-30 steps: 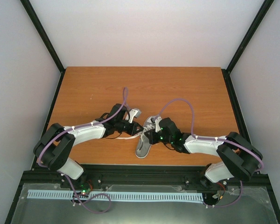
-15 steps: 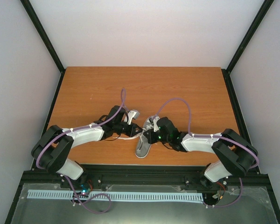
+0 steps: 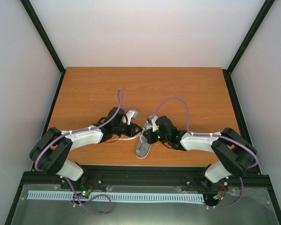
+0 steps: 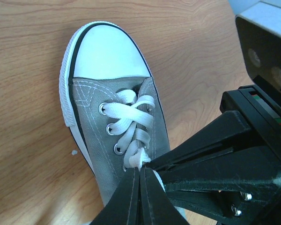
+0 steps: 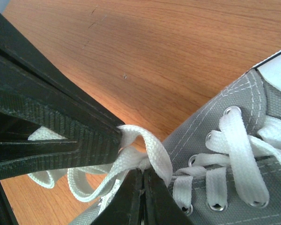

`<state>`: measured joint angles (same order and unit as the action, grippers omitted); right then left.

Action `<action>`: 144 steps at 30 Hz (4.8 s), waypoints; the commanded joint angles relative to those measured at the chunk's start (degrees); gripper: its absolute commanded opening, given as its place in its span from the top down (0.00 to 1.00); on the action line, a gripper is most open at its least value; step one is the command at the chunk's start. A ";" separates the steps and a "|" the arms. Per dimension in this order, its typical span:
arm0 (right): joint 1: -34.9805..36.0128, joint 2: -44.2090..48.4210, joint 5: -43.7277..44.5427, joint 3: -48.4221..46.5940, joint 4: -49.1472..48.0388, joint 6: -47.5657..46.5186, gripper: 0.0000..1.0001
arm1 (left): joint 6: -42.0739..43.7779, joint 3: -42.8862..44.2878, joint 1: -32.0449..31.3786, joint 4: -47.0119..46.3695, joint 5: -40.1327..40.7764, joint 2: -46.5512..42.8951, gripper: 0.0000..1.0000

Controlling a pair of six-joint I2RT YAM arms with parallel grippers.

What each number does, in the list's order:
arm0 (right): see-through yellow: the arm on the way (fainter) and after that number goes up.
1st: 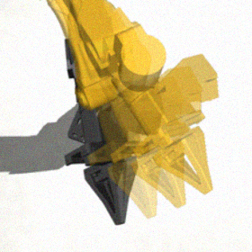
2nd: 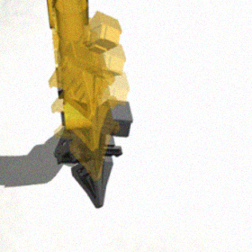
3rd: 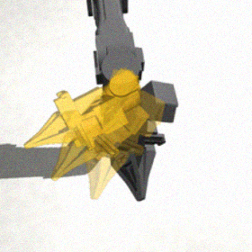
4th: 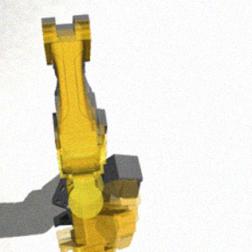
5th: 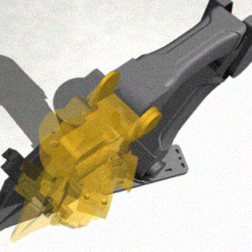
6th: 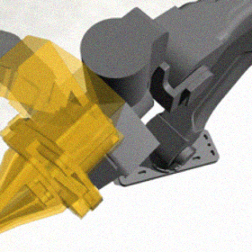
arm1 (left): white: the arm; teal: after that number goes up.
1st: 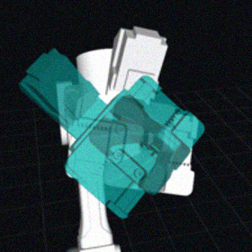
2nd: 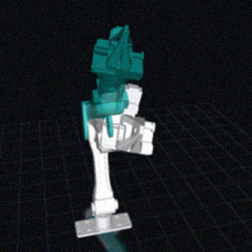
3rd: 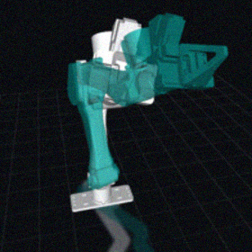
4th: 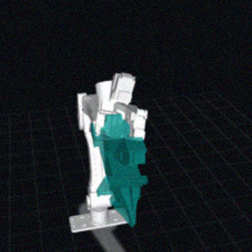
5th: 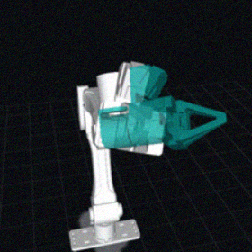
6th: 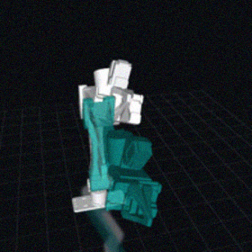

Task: Tie the shoes

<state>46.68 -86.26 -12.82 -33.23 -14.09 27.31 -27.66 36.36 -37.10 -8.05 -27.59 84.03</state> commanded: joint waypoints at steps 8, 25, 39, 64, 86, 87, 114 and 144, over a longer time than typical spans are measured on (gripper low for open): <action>0.88 -1.53 -2.27 -2.20 7.78 -6.47 0.97 | -3.59 -1.25 -0.25 -5.63 1.42 -1.36 0.99; 0.87 12.06 3.10 2.01 10.42 -7.01 0.97 | -8.18 -2.73 -0.25 -4.95 3.28 -0.48 0.99; 0.87 8.91 0.84 -0.28 10.90 -7.76 0.97 | -5.24 -3.31 -0.30 -7.09 -0.73 -1.41 0.99; 0.86 -0.99 1.66 -3.35 8.44 -7.64 0.97 | -2.34 -5.53 -0.34 -14.16 -5.09 -2.89 0.97; 0.87 1.17 3.21 1.86 0.09 -0.85 0.97 | 2.34 -4.87 -0.69 -3.53 -3.91 -5.83 0.72; 0.87 1.10 3.18 1.93 0.16 -0.89 0.97 | 1.94 -4.36 -0.65 -2.12 -3.04 -6.93 0.68; 0.87 1.27 2.46 3.15 -0.94 -1.39 0.97 | -1.50 12.10 3.00 16.67 -5.42 8.28 0.67; 0.88 1.40 2.97 2.84 -0.65 -1.29 0.97 | -0.64 10.49 3.00 15.47 -10.52 9.67 0.82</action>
<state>47.29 -84.97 -11.05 -31.00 -14.96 25.98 -28.47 46.54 -34.44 7.94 -36.38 93.12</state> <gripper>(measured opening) 0.030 0.197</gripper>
